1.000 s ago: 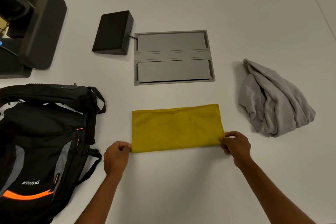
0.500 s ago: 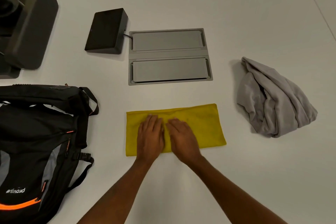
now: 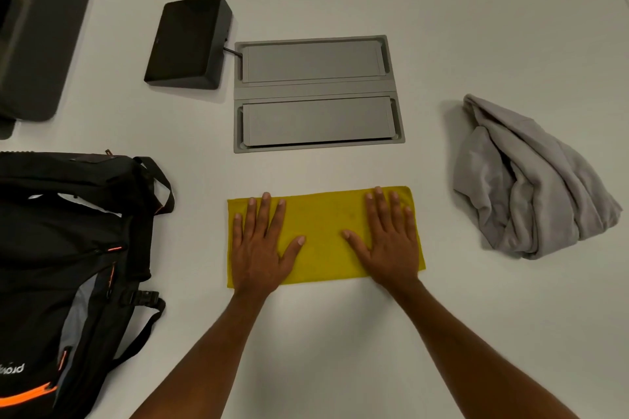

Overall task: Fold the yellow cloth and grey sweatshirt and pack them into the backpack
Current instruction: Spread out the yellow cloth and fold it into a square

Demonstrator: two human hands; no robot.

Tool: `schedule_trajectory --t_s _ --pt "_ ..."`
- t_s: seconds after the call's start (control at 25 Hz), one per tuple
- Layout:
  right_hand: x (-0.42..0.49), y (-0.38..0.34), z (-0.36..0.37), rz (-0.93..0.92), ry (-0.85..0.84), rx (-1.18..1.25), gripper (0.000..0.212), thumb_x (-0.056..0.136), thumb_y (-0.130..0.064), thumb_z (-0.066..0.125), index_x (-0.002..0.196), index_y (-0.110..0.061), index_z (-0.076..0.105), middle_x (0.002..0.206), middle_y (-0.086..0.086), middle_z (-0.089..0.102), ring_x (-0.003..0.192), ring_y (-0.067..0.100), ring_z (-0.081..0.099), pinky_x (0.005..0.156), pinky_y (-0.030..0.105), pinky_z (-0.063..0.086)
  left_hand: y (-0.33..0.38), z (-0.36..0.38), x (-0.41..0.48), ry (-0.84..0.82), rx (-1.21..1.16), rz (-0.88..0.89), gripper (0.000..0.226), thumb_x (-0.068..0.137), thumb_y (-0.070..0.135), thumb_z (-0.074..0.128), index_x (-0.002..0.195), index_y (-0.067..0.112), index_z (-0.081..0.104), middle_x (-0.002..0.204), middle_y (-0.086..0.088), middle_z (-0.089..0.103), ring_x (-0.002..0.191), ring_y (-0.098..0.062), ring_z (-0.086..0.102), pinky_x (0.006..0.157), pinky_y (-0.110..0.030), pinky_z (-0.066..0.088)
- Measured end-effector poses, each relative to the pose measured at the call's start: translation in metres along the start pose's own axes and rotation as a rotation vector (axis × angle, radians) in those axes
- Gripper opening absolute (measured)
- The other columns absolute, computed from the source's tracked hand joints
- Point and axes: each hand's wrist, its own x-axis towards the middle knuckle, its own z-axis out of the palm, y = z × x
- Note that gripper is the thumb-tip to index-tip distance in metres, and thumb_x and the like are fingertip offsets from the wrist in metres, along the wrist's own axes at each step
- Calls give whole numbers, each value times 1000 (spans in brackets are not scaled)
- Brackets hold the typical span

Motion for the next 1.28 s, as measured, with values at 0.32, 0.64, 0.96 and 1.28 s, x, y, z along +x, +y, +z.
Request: schedule_trajectory --t_s 0.32,0.64,0.96,1.28 --pt "10 -107 7 -224 -117 288 81 110 -59 35 169 -8 13 178 8 5 165 23 -2 133 52 11 1 0 -2 0 71 10 87 103 63 46 172 20 17 181 -8 7 167 -33 4 130 -62 17" --pt "17 -97 23 -266 -70 141 82 109 -64 27 169 -9 15 178 7 8 165 20 1 133 46 14 -2 4 0 -16 88 -6 83 103 62 34 172 21 14 181 -7 4 167 -31 3 132 -60 15" --pt "25 0 6 -123 -14 41 84 109 -58 39 169 -7 10 178 9 6 165 23 2 132 49 18 2 0 0 25 20 -18 92 101 72 44 171 19 18 180 -7 10 167 -31 6 131 -60 16" --pt "28 38 -10 18 -54 23 93 105 -66 34 169 -10 -4 178 8 -10 165 26 -9 132 53 12 3 1 -1 -4 11 -23 90 102 70 42 171 18 18 181 -8 9 167 -32 5 132 -61 14"
